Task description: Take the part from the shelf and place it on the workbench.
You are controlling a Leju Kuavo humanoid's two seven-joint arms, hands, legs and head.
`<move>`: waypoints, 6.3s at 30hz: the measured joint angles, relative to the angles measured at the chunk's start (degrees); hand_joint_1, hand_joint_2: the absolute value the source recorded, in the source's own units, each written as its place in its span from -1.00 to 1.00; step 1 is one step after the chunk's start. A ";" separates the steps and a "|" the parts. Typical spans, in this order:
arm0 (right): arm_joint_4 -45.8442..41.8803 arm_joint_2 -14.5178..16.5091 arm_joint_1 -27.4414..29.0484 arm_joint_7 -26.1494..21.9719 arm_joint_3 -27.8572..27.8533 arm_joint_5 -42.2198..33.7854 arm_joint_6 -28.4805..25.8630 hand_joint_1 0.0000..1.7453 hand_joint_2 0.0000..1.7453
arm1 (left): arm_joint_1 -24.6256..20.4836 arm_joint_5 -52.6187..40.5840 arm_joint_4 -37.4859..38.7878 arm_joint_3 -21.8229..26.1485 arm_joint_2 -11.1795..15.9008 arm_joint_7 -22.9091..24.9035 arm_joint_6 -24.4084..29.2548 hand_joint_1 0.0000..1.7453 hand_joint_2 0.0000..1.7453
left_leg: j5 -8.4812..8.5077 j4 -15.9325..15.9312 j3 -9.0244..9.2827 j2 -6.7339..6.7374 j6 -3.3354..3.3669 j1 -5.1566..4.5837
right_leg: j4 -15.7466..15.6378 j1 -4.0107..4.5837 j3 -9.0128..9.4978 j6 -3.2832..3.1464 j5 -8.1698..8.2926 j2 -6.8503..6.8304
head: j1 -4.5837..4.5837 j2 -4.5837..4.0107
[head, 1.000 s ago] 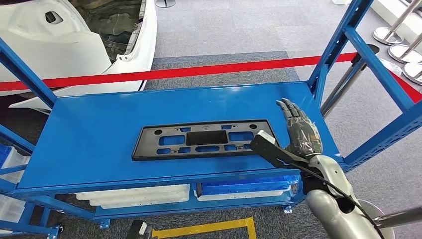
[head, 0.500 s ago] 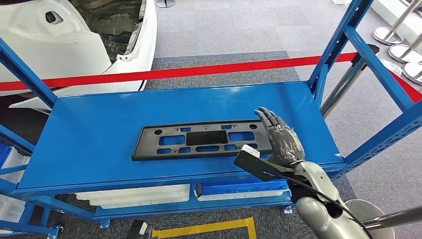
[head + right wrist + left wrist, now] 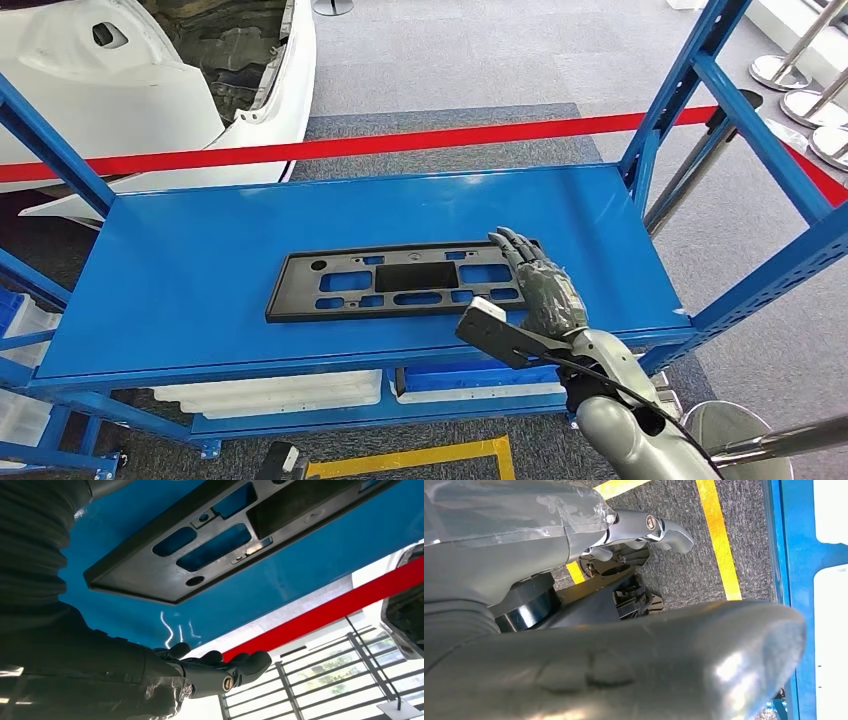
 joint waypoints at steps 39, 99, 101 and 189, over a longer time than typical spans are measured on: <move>20.84 2.13 -8.56 -1.85 4.18 0.86 4.73 -1.00 1.00 | -0.60 -0.19 0.00 -0.62 -0.03 0.58 0.14 -1.00 -1.00 | 0.01 0.00 0.00 -0.01 -0.01 0.00 | 0.00 0.02 0.00 0.00 0.00 0.00 | -0.07 0.00; 23.54 3.23 -9.16 -0.03 6.25 9.67 1.51 1.00 1.00 | -0.40 -1.30 0.00 -1.84 -0.11 -2.43 -1.05 -1.00 1.00 | 0.01 0.01 0.07 0.01 -0.01 -0.01 | 0.00 0.01 0.03 0.00 0.00 0.01 | -0.01 0.00; 23.54 3.23 -9.27 -0.08 6.15 9.70 1.50 1.00 1.00 | -0.41 -1.29 0.00 -1.92 -0.11 -2.47 -1.04 -1.00 1.00 | 0.01 0.01 0.10 0.01 -0.01 0.00 | 0.00 0.02 0.06 0.00 0.00 0.02 | -0.03 0.00; -16.06 -4.00 0.72 12.46 0.34 19.16 2.46 1.00 1.00 | 0.35 1.07 0.00 -2.04 -0.05 0.85 0.08 -1.00 1.00 | 0.74 -1.20 0.54 0.33 1.64 0.13 | 2.43 -0.55 -1.04 1.05 -1.59 0.00 | 0.08 0.00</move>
